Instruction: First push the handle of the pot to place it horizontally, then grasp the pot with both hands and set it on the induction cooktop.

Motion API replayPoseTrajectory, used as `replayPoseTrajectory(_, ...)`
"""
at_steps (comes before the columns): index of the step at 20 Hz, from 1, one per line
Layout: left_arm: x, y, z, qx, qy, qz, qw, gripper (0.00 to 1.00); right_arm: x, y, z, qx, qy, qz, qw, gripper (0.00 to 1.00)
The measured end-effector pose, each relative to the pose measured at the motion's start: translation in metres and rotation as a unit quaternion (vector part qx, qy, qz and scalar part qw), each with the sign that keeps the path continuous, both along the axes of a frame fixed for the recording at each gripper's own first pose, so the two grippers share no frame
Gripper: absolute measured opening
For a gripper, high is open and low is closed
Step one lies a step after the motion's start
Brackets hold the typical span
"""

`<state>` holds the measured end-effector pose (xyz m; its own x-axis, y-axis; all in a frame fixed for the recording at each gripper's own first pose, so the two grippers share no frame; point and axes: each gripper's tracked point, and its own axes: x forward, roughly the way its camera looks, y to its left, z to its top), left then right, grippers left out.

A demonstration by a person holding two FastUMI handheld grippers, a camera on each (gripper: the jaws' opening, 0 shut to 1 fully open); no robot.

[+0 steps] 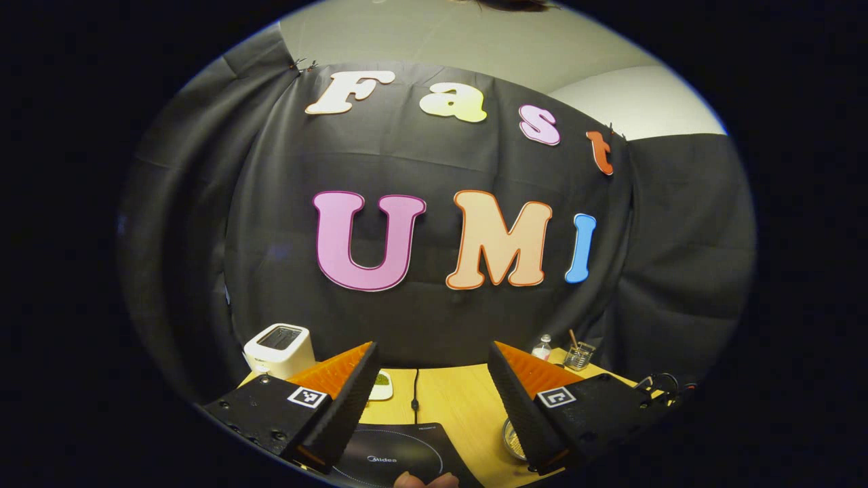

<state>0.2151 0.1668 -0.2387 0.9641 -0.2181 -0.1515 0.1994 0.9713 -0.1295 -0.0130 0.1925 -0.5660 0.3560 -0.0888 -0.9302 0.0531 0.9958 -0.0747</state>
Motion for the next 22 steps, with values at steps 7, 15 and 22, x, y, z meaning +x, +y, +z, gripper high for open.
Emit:
replayPoseTrajectory(7,0.007,0.009,-0.001,0.002,-0.003,0.005,1.000,0.97,0.018,0.037,-0.004,0.018,0.000,0.023,1.000,0.04)
replayPoseTrajectory(15,0.008,0.025,-0.002,0.011,-0.003,0.016,1.000,0.96,0.050,0.066,-0.010,0.045,-0.007,0.019,0.999,0.04)
replayPoseTrajectory(22,0.002,0.035,0.008,0.021,-0.009,0.021,1.000,0.96,0.080,0.084,-0.012,0.063,-0.022,-0.004,0.998,0.03)
